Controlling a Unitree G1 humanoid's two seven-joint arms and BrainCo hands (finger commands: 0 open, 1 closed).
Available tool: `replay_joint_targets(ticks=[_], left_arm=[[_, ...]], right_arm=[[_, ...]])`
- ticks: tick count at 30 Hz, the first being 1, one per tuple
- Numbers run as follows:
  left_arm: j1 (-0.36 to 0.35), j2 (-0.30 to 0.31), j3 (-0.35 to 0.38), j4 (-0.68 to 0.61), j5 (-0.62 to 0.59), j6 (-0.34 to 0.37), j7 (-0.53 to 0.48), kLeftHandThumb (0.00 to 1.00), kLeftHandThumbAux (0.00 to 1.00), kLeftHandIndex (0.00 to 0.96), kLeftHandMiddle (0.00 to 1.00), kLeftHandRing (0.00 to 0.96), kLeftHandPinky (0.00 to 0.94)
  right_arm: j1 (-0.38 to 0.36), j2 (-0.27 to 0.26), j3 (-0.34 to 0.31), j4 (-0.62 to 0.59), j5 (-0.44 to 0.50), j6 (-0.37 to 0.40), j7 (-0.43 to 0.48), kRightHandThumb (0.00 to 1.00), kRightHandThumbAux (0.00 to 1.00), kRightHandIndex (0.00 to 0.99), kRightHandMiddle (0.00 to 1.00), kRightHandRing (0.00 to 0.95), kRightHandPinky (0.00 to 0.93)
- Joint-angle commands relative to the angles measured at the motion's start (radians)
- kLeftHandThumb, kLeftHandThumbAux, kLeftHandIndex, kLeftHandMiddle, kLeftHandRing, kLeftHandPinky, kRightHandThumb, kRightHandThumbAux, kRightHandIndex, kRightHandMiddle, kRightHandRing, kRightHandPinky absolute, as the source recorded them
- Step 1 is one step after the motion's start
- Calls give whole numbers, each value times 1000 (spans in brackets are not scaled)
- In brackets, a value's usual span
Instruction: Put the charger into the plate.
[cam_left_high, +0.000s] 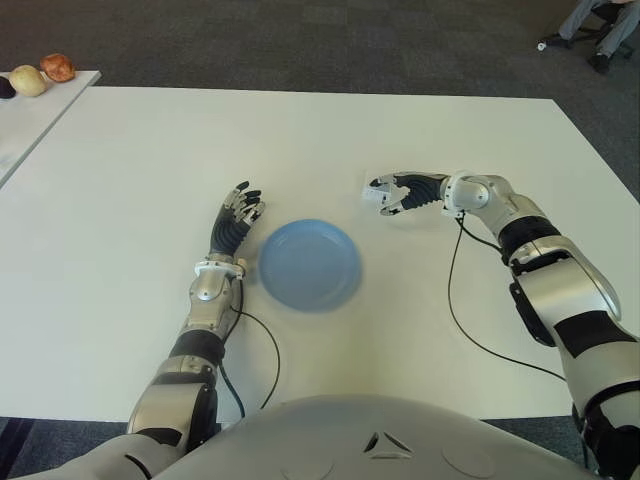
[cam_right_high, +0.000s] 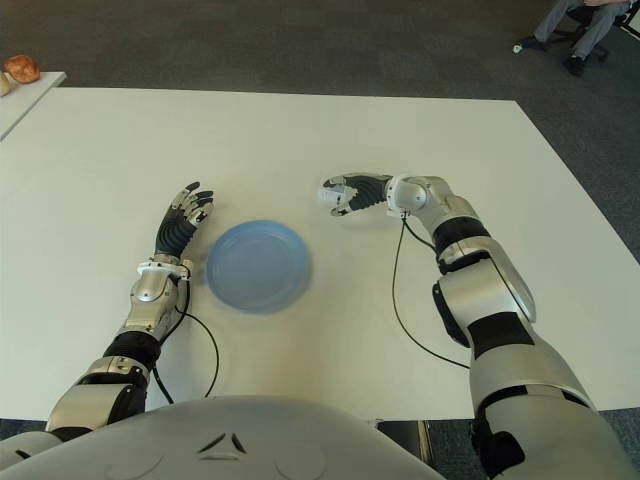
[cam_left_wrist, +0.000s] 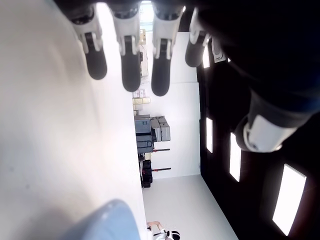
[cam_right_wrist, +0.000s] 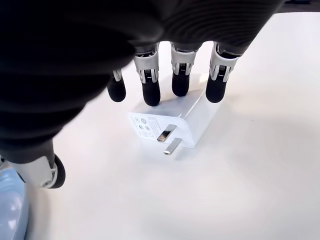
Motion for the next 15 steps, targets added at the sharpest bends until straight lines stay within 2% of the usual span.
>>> replay_joint_targets(ticks=[1,6,15], left_arm=[[62,-5,0,59,-2,57,-10,0,523,122,232,208,179],[59,-1,-1,63,0,58,-12,0,524,121,232,206,179],[59,2,-1,76,4,39,-11,0,529,123,236,205,167]], right_arm=[[73,-39,9,-70,0,-35,58,0,515,0,127,124,16],[157,-122,-8,-255,36,-62,125,0,521,0,110,116,59],[338,-252,-79,-587,131,-17,235,0,521,0,93,115,112]])
